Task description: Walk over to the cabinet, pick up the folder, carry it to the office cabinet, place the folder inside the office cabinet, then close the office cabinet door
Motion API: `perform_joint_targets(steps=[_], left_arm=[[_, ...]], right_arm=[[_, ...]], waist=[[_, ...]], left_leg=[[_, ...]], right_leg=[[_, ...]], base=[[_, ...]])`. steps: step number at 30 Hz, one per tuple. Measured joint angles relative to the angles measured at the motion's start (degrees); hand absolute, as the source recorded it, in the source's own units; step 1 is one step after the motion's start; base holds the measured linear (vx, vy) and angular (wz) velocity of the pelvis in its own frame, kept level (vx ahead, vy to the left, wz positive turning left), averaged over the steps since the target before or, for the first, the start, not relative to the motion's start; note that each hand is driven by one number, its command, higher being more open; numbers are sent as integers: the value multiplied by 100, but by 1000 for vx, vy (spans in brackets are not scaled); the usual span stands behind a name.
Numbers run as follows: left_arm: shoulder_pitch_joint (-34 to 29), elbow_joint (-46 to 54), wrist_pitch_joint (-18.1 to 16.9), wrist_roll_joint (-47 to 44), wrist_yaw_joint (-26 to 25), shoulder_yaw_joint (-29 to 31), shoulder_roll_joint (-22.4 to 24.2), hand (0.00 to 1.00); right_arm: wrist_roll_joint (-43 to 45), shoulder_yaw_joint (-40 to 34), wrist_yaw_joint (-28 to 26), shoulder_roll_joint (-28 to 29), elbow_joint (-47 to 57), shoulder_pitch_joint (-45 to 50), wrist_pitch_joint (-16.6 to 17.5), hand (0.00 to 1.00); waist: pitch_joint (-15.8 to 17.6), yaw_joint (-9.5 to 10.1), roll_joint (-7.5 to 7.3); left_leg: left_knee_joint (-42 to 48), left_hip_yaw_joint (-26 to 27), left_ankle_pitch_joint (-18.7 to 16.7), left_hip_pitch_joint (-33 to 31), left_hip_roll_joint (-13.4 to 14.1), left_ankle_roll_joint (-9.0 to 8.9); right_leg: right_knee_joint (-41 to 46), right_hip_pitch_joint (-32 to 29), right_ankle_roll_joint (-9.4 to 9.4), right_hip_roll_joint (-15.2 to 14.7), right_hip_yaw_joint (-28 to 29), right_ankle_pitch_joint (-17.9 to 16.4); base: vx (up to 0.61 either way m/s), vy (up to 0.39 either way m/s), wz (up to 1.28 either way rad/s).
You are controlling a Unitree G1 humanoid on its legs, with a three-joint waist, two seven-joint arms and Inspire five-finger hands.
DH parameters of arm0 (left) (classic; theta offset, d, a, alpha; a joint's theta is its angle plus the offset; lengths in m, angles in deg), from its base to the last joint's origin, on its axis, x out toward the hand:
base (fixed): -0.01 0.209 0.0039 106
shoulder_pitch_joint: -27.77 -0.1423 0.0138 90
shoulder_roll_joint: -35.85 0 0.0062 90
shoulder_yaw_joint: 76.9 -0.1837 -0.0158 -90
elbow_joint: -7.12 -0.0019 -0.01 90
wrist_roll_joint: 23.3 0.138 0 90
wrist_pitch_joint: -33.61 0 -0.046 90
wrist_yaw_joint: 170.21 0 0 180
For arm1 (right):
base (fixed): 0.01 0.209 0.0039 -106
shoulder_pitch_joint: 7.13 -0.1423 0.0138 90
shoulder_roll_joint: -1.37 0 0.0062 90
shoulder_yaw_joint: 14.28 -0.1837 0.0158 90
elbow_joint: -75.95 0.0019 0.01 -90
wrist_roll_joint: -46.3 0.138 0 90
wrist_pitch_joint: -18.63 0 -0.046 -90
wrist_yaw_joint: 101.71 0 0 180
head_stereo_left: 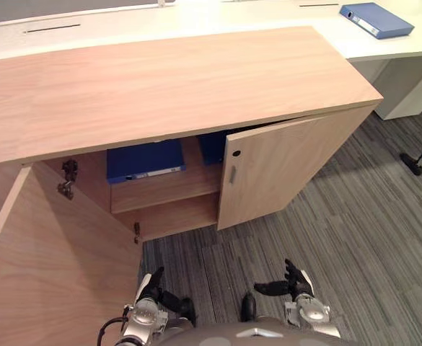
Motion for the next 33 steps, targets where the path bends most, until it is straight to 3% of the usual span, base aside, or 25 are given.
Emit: perform_joint_targets(steps=[3, 7, 9, 11, 14, 17, 18, 20, 21, 22, 23, 24, 27, 33], left_arm=[[53, -1, 0, -108, 4, -33, 10, 100], [53, 1, 1, -401, -76, 34, -25, 100], [62, 11, 2, -584, -108, 235, -64, 100], [73, 22, -2, -642, -125, 336, -141, 100], [125, 43, 1, -683, -181, 452, -209, 100], [87, 33, 56, -719, -198, 425, -189, 100], [78, 29, 57, -718, -196, 430, -174, 100], [124, 29, 66, -713, -164, 463, -153, 100], [153, 36, 65, -708, -167, 509, -137, 100], [107, 37, 65, -700, -173, 574, -54, 100], [64, 38, 63, -699, -176, 597, -1, 100], [-8, 29, 67, -698, -173, 621, 106, 100], [-46, -11, 111, -701, -146, 677, 44, 100], [-46, 2, 111, -732, -180, 887, 91, 100]], right_arm=[[195, -294, 72, 9, -180, 10, -56, 100], [364, -321, 114, 30, -222, -77, -80, 100], [365, -317, 116, 129, -216, -262, -78, 100], [361, -303, 113, 206, -213, -439, -65, 100], [360, -307, 112, 219, -210, -692, -35, 100], [360, -319, 118, 160, -205, -701, -15, 100], [360, -327, 122, 149, -198, -681, -16, 100], [360, -381, 134, 132, -104, -549, -13, 100], [362, -513, 134, 123, -96, -461, -9, 100], [364, -568, 149, 85, -82, -344, -9, 100], [365, -569, 169, 47, -81, -276, -11, 100], [364, -580, 194, -46, -94, -167, -24, 100], [366, -789, 191, 204, -106, -68, -94, 100], [355, -783, 200, 234, -106, -114, -103, 100]], waist=[[131, -6, 15], [160, 37, 8], [192, 187, -77], [175, 191, -157], [260, 197, -195], [354, 179, -74], [369, 167, -57], [402, 130, -208], [419, 106, -244], [373, 55, -163], [335, 31, -86], [269, -3, 108], [222, 1, -44], [142, -8, -70]], left_leg=[[0, -294, 0, -39, -13, 11], [-1, -741, 18, -144, -23, -1], [2, -849, 119, -201, -15, 0], [28, -959, 218, -352, -33, -50], [42, -1226, 433, -575, -45, -161], [19, -1329, 568, -558, -9, -204], [9, -1295, 425, -526, 6, -210], [338, -748, -31, -537, -68, -27], [1250, -344, -309, -617, -174, 87], [1858, -129, -719, -514, -208, 103], [1826, -57, -912, -407, -202, 53], [1306, -17, -1098, -148, -152, 218], [710, -75, -816, 185, -347, 284], [665, -326, -816, 523, -454, 286]], right_leg=[[379, -62, 87, -115, -240, -262], [680, -43, 103, -177, -366, -359], [684, -29, 99, -132, -174, -367], [528, -15, 91, -137, -172, -372], [410, 1, -11, -116, -307, -434], [624, 142, -179, -63, -626, -643], [680, 177, -192, -90, -715, -722], [785, 154, -234, -331, -981, -856], [850, 158, -198, -496, -1060, -886], [862, 221, -145, -541, -1151, -920], [863, 247, -93, -509, -1179, -953], [899, 252, -51, -381, -1234, -976], [814, 332, 37, -409, -1178, -902], [527, 908, 27, -445, -1148, -834]], base=[[-5, 6, 42], [47, 15, 71], [38, 27, 37], [15, 0, 48], [-19, -27, 67], [-116, -64, 69], [-121, -29, 50], [-147, -7, 64], [-63, 33, 64], [7, 49, 51], [52, 75, 40], [52, 75, 19], [102, 65, 10], [130, 35, 25]])
